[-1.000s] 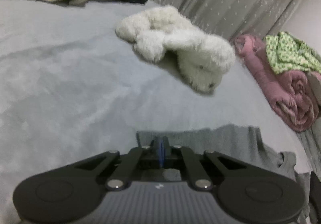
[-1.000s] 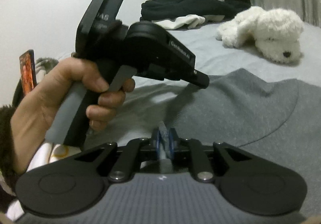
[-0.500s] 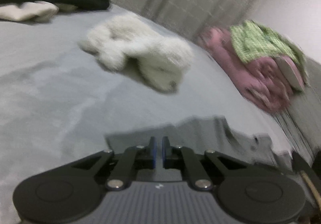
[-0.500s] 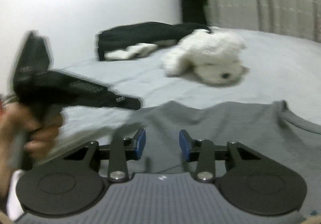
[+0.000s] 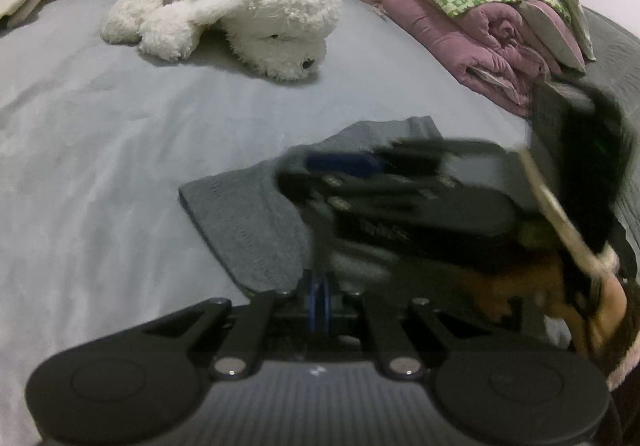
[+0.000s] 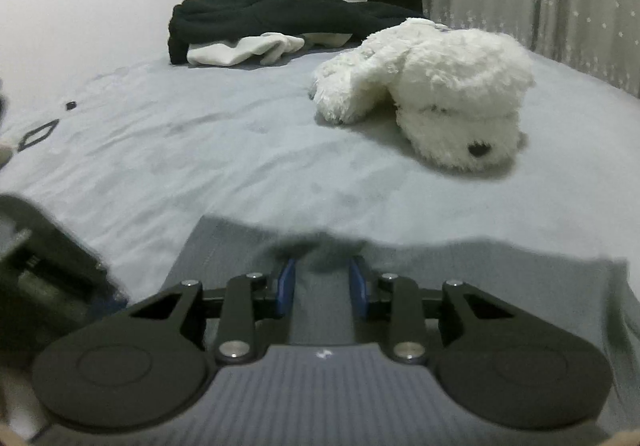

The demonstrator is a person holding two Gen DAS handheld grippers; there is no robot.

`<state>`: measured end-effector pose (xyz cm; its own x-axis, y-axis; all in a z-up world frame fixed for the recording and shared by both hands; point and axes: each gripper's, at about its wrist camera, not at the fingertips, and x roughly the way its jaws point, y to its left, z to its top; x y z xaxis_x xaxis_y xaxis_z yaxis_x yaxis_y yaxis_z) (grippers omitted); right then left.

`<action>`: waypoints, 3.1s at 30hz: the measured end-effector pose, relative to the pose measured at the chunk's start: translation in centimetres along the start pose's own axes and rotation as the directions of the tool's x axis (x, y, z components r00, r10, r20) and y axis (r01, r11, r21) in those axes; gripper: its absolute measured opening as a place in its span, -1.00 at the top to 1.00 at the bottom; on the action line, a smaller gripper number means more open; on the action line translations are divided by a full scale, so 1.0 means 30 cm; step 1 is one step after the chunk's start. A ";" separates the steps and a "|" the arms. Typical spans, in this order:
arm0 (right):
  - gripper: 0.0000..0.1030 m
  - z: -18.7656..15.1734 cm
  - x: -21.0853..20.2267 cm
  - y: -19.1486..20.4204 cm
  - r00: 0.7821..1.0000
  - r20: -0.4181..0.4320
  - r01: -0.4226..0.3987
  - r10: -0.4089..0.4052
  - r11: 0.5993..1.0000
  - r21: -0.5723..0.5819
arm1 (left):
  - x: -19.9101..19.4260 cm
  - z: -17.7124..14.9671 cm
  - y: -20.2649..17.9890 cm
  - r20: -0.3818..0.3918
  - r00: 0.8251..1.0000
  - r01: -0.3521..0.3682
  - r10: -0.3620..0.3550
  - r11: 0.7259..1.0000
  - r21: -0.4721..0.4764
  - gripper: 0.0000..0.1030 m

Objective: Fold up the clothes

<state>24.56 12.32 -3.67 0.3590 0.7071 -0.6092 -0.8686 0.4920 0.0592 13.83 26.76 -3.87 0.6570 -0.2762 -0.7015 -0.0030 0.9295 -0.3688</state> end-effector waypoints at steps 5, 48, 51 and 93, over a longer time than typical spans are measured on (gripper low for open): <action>0.40 0.053 0.056 0.012 1.000 0.022 0.020 -0.020 1.000 0.002 | -0.007 0.005 0.007 0.002 1.000 0.003 -0.003 1.000 -0.005 0.92; 0.34 -0.137 -0.331 -0.406 0.928 0.071 0.320 -0.366 0.880 0.351 | -0.018 0.043 0.022 0.210 0.928 -0.283 0.308 0.949 -0.141 0.94; 0.45 -0.154 -0.282 -0.396 0.893 0.029 0.427 -0.449 0.866 0.261 | -0.026 0.045 0.016 0.227 0.928 -0.269 0.295 0.953 -0.138 0.94; -0.22 -0.426 -0.918 -0.604 0.800 0.066 0.489 -0.596 0.712 0.505 | -0.007 0.097 -0.372 0.139 0.980 -0.133 0.140 0.989 -0.060 0.60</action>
<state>26.05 -22.55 1.92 0.8274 0.3060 -0.4710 -0.2704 0.9520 0.1436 15.92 17.17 2.17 0.7486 -0.1063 -0.6544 -0.1354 0.9417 -0.3080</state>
